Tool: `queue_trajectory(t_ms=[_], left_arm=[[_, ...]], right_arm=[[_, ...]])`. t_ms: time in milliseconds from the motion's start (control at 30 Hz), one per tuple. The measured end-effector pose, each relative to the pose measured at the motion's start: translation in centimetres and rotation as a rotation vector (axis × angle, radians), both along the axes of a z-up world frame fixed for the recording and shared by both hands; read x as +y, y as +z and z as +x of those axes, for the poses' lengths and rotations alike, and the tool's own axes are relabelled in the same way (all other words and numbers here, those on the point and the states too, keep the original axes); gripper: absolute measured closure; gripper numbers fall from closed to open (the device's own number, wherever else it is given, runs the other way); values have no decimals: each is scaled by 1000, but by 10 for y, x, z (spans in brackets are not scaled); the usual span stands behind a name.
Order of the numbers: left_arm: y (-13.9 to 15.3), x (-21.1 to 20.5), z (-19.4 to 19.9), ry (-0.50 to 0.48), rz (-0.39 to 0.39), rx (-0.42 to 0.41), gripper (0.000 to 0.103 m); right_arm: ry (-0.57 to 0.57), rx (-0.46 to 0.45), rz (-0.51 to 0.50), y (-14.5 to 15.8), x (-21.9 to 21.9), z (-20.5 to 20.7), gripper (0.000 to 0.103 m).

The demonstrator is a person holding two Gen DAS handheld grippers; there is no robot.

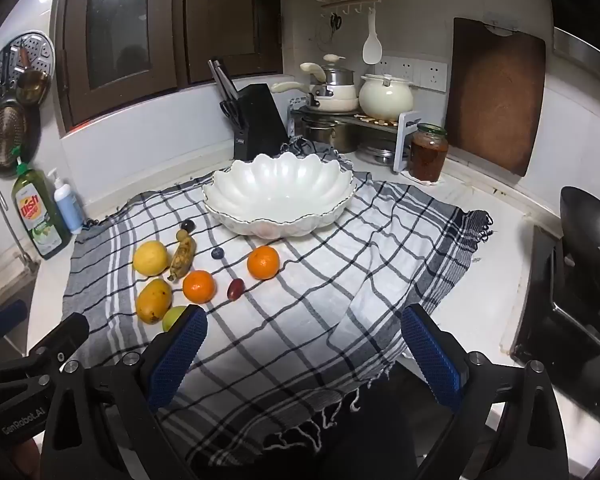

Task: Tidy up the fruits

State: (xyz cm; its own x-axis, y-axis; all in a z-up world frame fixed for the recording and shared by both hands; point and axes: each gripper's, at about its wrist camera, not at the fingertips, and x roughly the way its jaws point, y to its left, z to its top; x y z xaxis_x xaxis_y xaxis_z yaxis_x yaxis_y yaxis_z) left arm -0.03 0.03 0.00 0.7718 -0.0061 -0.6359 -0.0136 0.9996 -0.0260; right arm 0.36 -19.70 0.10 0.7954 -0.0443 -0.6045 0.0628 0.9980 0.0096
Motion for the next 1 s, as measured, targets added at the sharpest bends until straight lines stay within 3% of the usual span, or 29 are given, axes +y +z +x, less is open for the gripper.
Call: queue_trajectory(t_ms=[1000], left_arm=[[2,-4,-6,3,25,0,0]], right_arm=[[-10,14,5,-3,-5,1,5]])
